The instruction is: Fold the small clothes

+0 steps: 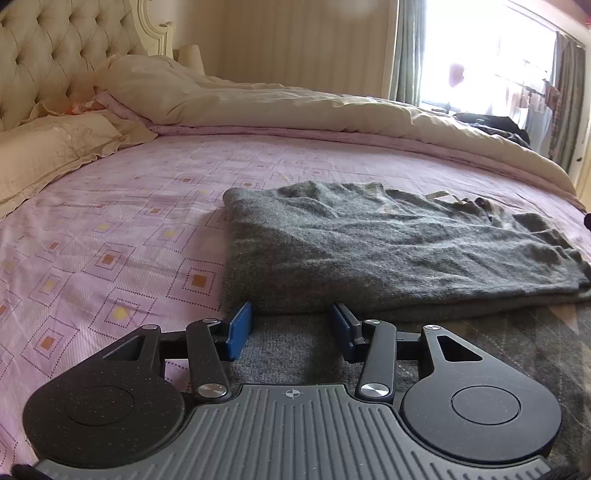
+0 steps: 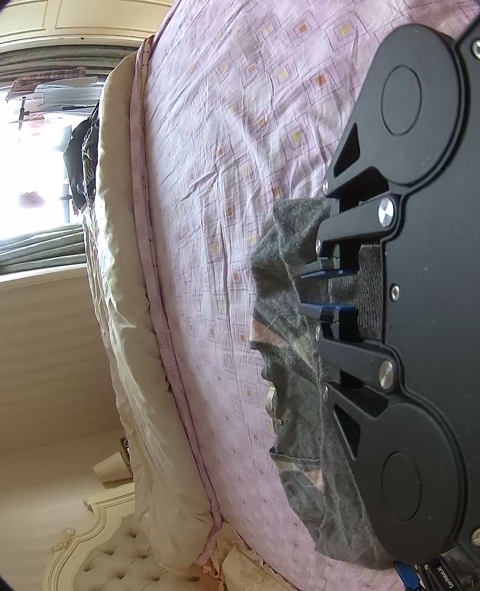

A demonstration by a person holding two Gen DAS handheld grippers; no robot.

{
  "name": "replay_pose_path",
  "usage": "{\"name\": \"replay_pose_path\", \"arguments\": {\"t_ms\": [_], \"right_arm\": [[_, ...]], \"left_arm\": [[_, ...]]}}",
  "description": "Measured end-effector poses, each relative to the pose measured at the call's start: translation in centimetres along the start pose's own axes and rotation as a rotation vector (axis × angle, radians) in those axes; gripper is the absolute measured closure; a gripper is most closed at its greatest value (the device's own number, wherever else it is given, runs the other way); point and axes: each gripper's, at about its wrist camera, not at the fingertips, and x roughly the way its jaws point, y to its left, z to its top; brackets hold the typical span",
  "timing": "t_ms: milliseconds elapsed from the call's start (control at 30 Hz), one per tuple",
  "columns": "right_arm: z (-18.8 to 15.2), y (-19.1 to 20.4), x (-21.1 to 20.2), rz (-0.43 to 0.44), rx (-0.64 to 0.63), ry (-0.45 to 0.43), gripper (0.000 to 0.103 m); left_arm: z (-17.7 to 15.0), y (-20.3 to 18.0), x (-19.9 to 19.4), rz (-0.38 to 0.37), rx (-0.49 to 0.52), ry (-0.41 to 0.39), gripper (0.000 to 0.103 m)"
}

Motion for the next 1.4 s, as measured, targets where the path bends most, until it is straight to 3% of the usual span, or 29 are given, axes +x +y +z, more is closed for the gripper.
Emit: {"name": "replay_pose_path", "arguments": {"t_ms": [167, 300, 467, 533, 633, 667, 733, 867, 900, 967, 1033, 1167, 1233, 1400], "right_arm": [[-3.0, 0.0, 2.7, -0.041, -0.020, 0.128, 0.075], [-3.5, -0.5, 1.8, 0.002, -0.042, 0.092, 0.074], [-0.2, -2.2, 1.2, 0.012, -0.021, -0.023, 0.071], [1.4, -3.2, 2.6, -0.020, -0.019, -0.024, 0.061], [2.8, -5.2, 5.0, -0.076, -0.009, -0.004, 0.059], [3.0, -5.9, 5.8, -0.070, 0.011, 0.016, 0.057], [3.0, -7.2, 7.2, -0.033, 0.057, 0.057, 0.039], [2.0, -8.3, 8.7, 0.022, 0.131, 0.107, 0.036], [1.8, -8.4, 8.7, 0.028, 0.147, 0.091, 0.039], [1.6, -8.3, 8.6, 0.061, 0.158, 0.097, 0.092], [1.6, -7.2, 7.9, 0.030, 0.100, 0.078, 0.089], [1.0, -6.0, 6.6, -0.115, -0.005, 0.030, 0.089], [0.4, -6.2, 7.1, -0.124, 0.002, 0.049, 0.088], [-1.2, -8.1, 6.8, -0.068, 0.102, -0.036, 0.073]], "left_arm": [[0.2, -0.2, 0.0, -0.038, 0.027, 0.014, 0.043], [0.1, 0.1, 0.0, -0.051, 0.009, 0.010, 0.043], [0.0, -0.4, 0.0, -0.026, 0.035, 0.010, 0.043], [0.0, -0.8, 0.1, -0.010, 0.057, 0.012, 0.042], [0.0, -0.8, 0.1, -0.009, 0.056, 0.012, 0.042], [0.0, -0.7, 0.1, -0.015, 0.047, 0.012, 0.042], [0.0, -0.6, 0.1, -0.022, 0.037, 0.012, 0.042], [0.0, -0.7, 0.2, -0.021, 0.037, 0.011, 0.042], [0.0, -0.7, 0.2, -0.023, 0.035, 0.011, 0.042], [0.0, -0.6, 0.3, -0.024, 0.032, 0.010, 0.042], [-0.1, -0.6, 0.3, -0.024, 0.033, 0.010, 0.042], [-0.1, -0.5, 0.2, -0.021, 0.038, 0.013, 0.042], [0.0, -0.5, 0.2, -0.020, 0.041, 0.014, 0.042], [0.7, 0.0, -0.1, -0.049, 0.026, 0.032, 0.042]]}}
